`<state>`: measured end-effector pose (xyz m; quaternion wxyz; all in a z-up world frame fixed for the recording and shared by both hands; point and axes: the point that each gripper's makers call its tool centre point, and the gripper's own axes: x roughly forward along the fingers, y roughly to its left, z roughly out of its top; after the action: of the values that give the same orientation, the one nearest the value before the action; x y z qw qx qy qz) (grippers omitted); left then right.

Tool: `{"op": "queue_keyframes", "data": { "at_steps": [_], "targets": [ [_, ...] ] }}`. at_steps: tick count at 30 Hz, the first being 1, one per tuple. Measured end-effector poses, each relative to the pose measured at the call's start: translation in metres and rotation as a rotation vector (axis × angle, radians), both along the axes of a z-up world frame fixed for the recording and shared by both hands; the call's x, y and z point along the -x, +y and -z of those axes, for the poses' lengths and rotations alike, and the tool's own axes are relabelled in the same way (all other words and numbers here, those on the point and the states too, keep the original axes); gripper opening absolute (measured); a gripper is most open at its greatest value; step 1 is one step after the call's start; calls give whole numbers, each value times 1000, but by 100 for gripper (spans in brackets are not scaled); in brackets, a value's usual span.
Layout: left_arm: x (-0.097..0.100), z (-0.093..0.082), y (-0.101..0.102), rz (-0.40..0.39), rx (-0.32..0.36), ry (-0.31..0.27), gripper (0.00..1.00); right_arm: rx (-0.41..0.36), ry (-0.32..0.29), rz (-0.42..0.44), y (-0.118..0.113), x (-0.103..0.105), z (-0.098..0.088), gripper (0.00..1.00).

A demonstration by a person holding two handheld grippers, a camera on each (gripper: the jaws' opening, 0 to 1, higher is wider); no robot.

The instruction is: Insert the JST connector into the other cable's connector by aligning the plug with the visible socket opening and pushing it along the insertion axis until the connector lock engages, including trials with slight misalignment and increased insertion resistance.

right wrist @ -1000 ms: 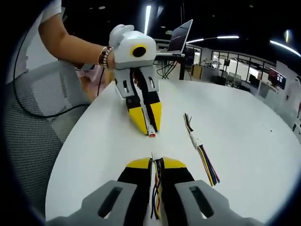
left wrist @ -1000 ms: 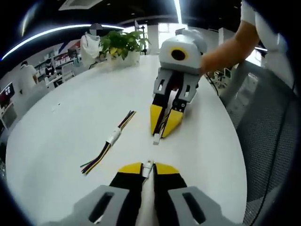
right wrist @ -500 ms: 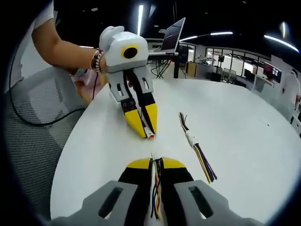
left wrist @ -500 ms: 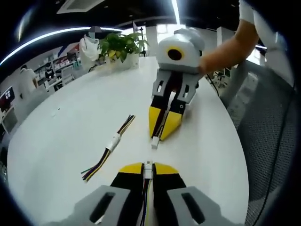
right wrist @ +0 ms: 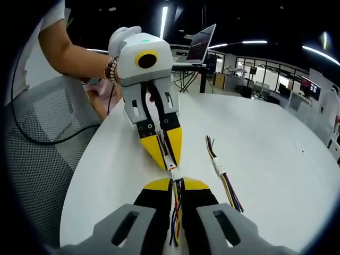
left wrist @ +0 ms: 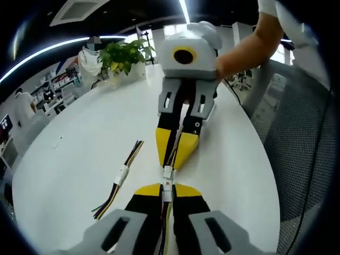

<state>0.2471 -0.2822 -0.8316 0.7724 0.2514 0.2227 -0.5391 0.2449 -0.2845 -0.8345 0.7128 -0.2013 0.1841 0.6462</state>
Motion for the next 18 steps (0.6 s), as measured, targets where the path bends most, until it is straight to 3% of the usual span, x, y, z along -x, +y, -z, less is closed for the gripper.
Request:
{"op": "queue_keyframes", "data": {
  "at_steps": [18],
  "targets": [
    [7,5,-2,75,-89,-55,0,82,-30,-55,0,7,6,3]
  ]
}}
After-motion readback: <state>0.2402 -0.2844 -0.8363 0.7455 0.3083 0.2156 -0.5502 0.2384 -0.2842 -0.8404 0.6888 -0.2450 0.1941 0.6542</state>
